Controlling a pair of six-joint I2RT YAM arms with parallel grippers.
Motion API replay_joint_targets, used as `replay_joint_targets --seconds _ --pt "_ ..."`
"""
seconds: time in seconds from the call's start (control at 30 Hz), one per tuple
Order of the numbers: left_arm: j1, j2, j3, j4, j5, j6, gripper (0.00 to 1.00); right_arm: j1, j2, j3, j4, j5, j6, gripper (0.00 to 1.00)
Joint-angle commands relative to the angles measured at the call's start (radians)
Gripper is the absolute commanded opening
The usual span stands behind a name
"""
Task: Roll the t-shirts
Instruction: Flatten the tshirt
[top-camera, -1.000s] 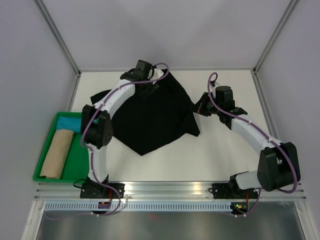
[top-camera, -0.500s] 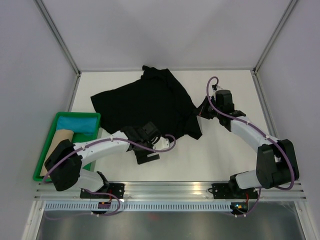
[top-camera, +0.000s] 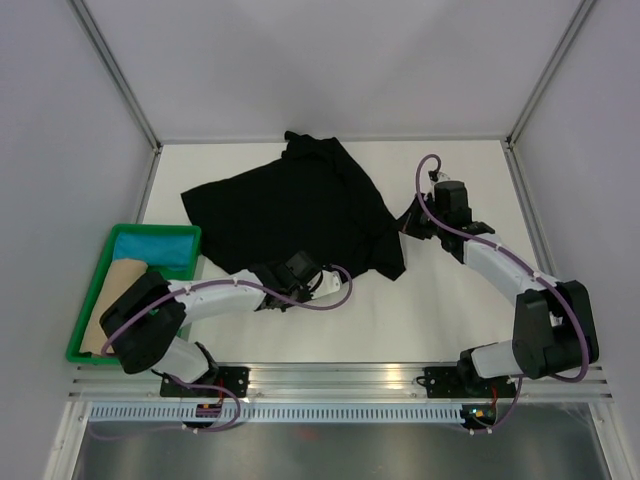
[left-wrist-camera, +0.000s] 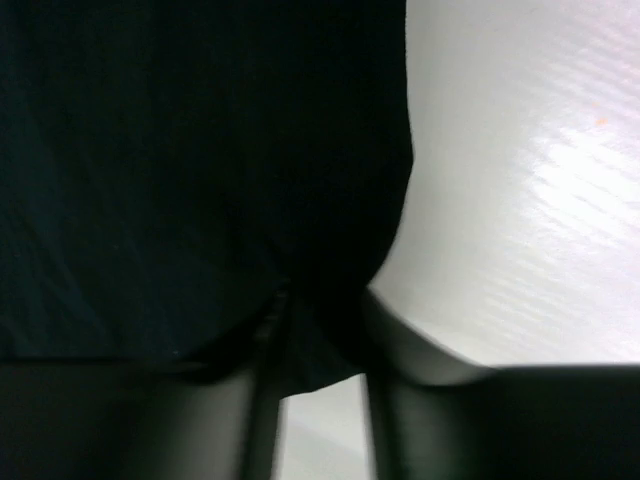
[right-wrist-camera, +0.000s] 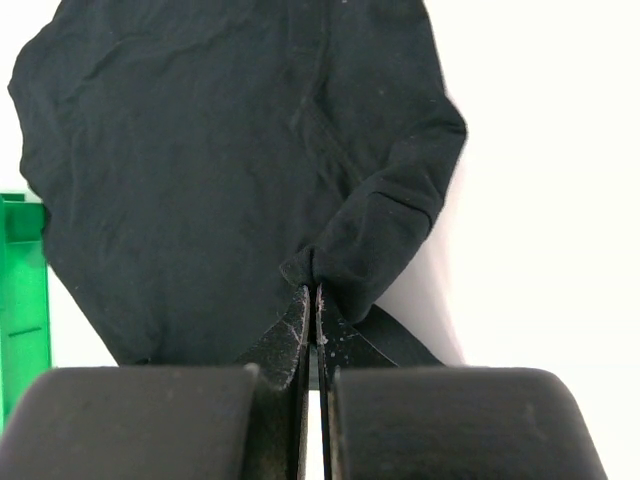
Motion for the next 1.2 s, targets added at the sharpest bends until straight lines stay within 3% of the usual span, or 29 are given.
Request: replay_joint_targets --seconds 0.0,0.07,0.23,0.4,0.5,0.7,0.77,0.83,0.9,0.97,1.07,1.17 --pt "0.044 0.015 0.003 0.085 -0.082 0.02 0.23 -0.013 -0.053 0.048 -0.027 0.028 -0.037 0.0" --pt "0.098 -0.002 0.02 0.065 -0.106 0.037 0.03 -0.013 -0.076 0.093 -0.063 0.045 -0.052 0.0" --pt "0.207 -0.152 0.201 -0.005 -0.094 0.118 0.02 -0.013 -0.171 0.289 -0.117 0.041 -0.109 0.0" --pt "0.296 -0.158 0.57 -0.286 0.027 0.149 0.02 -0.011 -0.238 0.473 -0.155 0.01 -0.149 0.0" --pt "0.313 -0.157 0.65 -0.337 0.041 0.227 0.02 -0.011 -0.269 0.548 -0.165 -0.028 -0.14 0.0" --pt "0.428 -0.138 0.632 -0.342 0.159 0.345 0.03 -0.007 -0.321 0.518 -0.136 -0.104 -0.084 0.0" --pt "0.463 -0.126 0.567 -0.328 0.202 0.384 0.07 -0.007 -0.32 0.499 -0.136 -0.099 -0.084 0.0" --pt "0.472 -0.111 0.511 -0.284 0.225 0.413 0.21 -0.007 -0.311 0.466 -0.13 -0.1 -0.077 0.0" --pt "0.486 -0.074 0.433 -0.213 0.207 0.395 0.43 -0.007 -0.288 0.411 -0.11 -0.1 -0.058 0.0" --pt "0.54 -0.023 0.424 -0.124 0.127 0.356 0.44 -0.007 -0.248 0.384 -0.09 -0.099 -0.05 0.0" --pt "0.647 0.095 0.508 -0.121 0.093 0.235 0.44 -0.007 -0.188 0.357 -0.087 -0.074 -0.057 0.0" --pt "0.673 0.098 0.487 -0.122 0.111 0.195 0.47 -0.007 -0.157 0.34 -0.08 -0.067 -0.061 0.0"
